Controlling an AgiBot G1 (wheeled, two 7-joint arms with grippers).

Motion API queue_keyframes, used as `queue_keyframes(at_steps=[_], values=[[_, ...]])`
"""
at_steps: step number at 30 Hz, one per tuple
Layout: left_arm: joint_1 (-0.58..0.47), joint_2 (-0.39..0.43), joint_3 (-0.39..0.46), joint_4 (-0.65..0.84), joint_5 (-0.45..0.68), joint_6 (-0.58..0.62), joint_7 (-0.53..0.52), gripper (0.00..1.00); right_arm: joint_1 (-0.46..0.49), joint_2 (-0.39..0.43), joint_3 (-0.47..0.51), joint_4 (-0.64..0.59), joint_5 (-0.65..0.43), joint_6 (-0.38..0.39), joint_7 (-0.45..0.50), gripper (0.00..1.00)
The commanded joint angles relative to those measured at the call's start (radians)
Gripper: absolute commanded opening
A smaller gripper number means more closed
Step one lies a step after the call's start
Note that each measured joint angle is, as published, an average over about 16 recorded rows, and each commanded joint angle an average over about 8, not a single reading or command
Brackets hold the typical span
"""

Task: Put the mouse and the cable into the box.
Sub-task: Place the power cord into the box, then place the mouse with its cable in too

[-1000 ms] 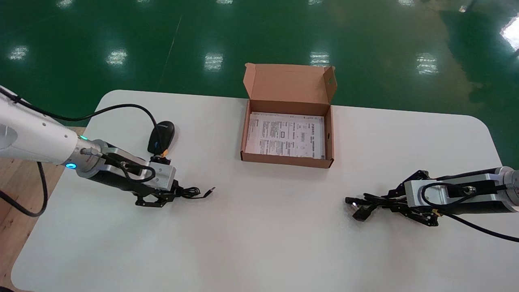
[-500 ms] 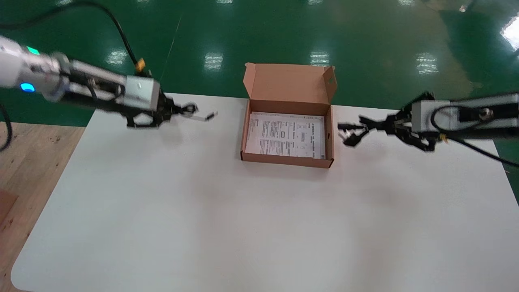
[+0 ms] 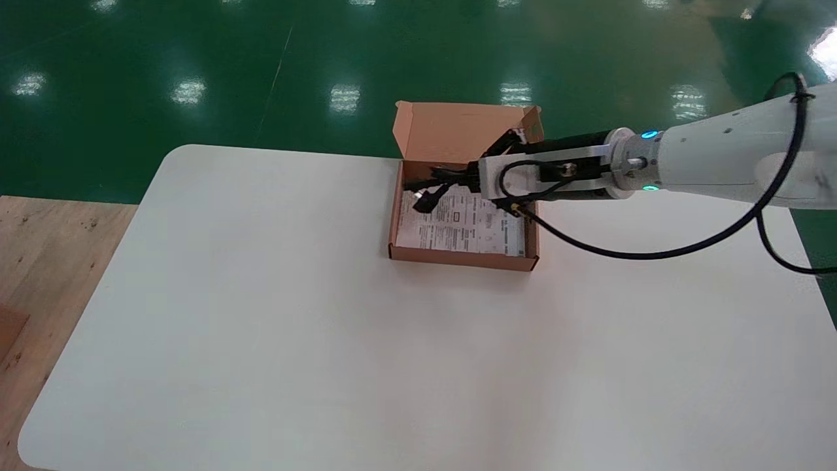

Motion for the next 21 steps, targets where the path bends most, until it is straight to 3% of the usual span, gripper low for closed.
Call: queue_keyframes(at_steps=[1, 15, 21], values=[[-0.012, 0.008, 0.006, -0.016, 0.012, -0.015, -0.003, 0.0, -0.005, -0.036, 0.0, -0.017, 0.001, 0.019, -0.019, 0.0], [0.006, -0.011, 0.042, -0.122, 0.071, -0.065, -0.116, 0.0, -0.05, -0.089, 0.01, -0.086, 0.017, 0.172, -0.117, 0.0], [0.024, -0.035, 0.051, -0.18, 0.086, -0.072, -0.163, 0.0, -0.071, -0.093, 0.009, -0.068, 0.024, 0.179, -0.128, 0.0]])
